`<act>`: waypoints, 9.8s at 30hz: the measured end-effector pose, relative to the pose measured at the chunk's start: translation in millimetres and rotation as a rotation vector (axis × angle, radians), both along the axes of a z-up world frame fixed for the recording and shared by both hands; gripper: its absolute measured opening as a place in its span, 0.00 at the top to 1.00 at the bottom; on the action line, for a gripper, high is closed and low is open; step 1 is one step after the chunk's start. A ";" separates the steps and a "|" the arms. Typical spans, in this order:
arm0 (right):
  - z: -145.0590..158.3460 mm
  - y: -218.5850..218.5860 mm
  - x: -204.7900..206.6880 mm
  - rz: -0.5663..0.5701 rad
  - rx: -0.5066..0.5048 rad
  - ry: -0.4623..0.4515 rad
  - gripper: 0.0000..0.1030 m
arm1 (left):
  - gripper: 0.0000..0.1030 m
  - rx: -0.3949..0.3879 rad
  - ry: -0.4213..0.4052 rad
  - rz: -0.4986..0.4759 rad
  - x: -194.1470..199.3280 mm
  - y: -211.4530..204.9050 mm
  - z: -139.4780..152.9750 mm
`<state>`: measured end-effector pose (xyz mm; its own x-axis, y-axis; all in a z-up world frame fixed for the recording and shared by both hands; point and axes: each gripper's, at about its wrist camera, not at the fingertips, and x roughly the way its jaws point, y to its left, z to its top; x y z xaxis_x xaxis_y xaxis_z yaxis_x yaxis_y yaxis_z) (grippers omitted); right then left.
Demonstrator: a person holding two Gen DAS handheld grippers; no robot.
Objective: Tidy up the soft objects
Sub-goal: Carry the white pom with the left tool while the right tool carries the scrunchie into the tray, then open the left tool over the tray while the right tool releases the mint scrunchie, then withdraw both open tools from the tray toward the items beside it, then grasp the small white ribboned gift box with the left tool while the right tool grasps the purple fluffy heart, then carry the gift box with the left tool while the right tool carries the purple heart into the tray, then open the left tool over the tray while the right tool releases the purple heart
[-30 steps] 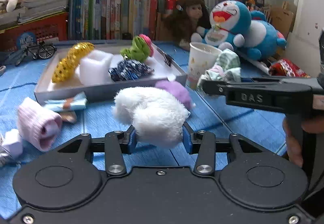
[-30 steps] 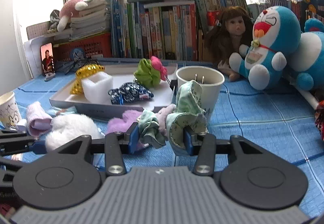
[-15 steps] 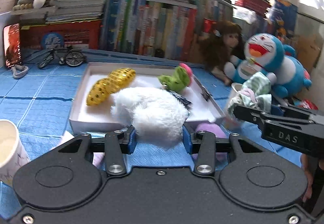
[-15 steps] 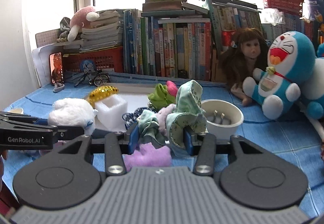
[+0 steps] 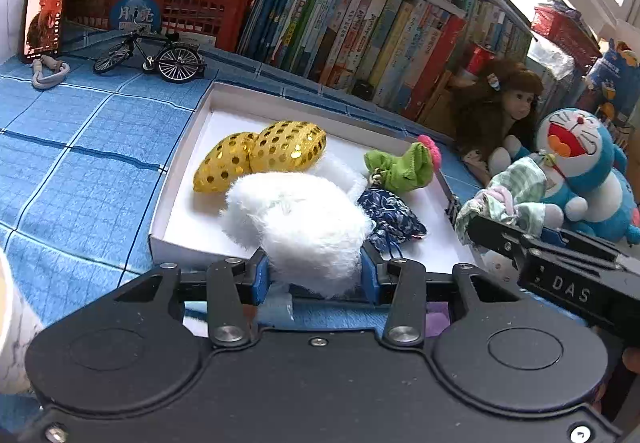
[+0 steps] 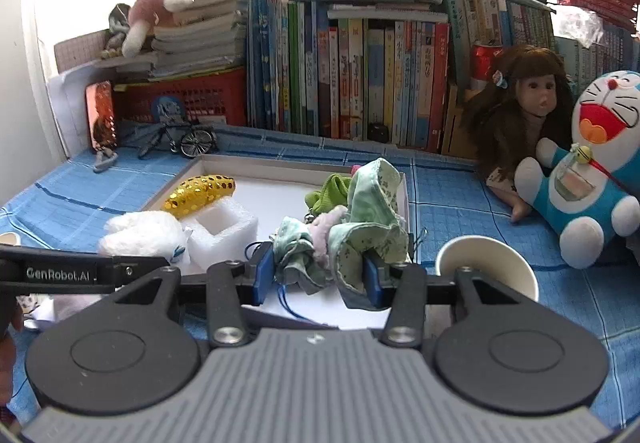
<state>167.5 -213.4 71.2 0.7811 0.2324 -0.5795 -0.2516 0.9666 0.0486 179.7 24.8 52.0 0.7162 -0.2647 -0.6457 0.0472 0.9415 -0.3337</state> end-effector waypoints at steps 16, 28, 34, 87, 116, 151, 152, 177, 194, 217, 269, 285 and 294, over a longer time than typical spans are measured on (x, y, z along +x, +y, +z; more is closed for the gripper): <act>-20.9 10.2 73.9 -0.083 0.087 0.144 0.51 | 0.61 -0.004 0.067 0.056 49.5 -8.1 -26.2; -30.7 3.3 106.2 -0.127 0.185 0.194 0.51 | 0.60 0.015 0.069 0.067 65.4 -10.6 -31.1; -33.0 2.3 113.6 -0.156 0.190 0.196 0.51 | 0.60 0.023 0.074 0.073 70.3 -10.2 -34.6; -5.3 -19.4 -71.6 0.049 0.122 -0.139 0.08 | 0.16 0.148 -0.285 -0.029 -110.8 -13.8 10.1; -56.9 -8.0 -111.3 -0.048 -0.005 -0.259 0.00 | 0.12 0.169 -0.285 0.100 -146.1 14.8 -32.9; -85.7 7.0 -113.5 -0.056 -0.083 -0.229 0.00 | 0.14 0.231 -0.268 0.158 -164.0 23.0 -54.3; -85.9 7.0 -113.4 -0.057 -0.085 -0.228 0.00 | 0.14 0.235 -0.265 0.157 -167.2 23.2 -54.9; -80.9 9.7 -81.4 -0.062 -0.115 -0.121 0.08 | 0.77 0.284 -0.219 0.112 -196.0 18.6 -65.4; -66.8 10.5 -83.3 -0.027 -0.081 -0.122 0.31 | 0.77 0.266 -0.296 0.079 -178.0 11.8 -39.4; -26.0 18.3 -14.6 -0.022 -0.026 -0.099 0.31 | 0.77 0.243 -0.272 0.120 -13.5 -9.3 5.7; -46.9 22.6 105.5 -0.006 0.230 0.132 0.17 | 0.58 0.119 -0.083 0.176 73.9 6.4 -29.9; -32.1 13.4 60.1 0.002 0.209 0.066 0.14 | 0.34 0.155 -0.139 0.135 30.8 -1.1 -13.1; -22.9 6.9 31.9 0.020 0.242 0.037 0.14 | 0.33 0.140 -0.168 0.121 -3.7 -1.2 -1.7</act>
<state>199.4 -206.6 48.3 0.7541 0.3831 -0.5334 -0.2645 0.9206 0.2873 176.0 23.6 50.3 0.8378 -0.0870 -0.5389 -0.0250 0.9801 -0.1971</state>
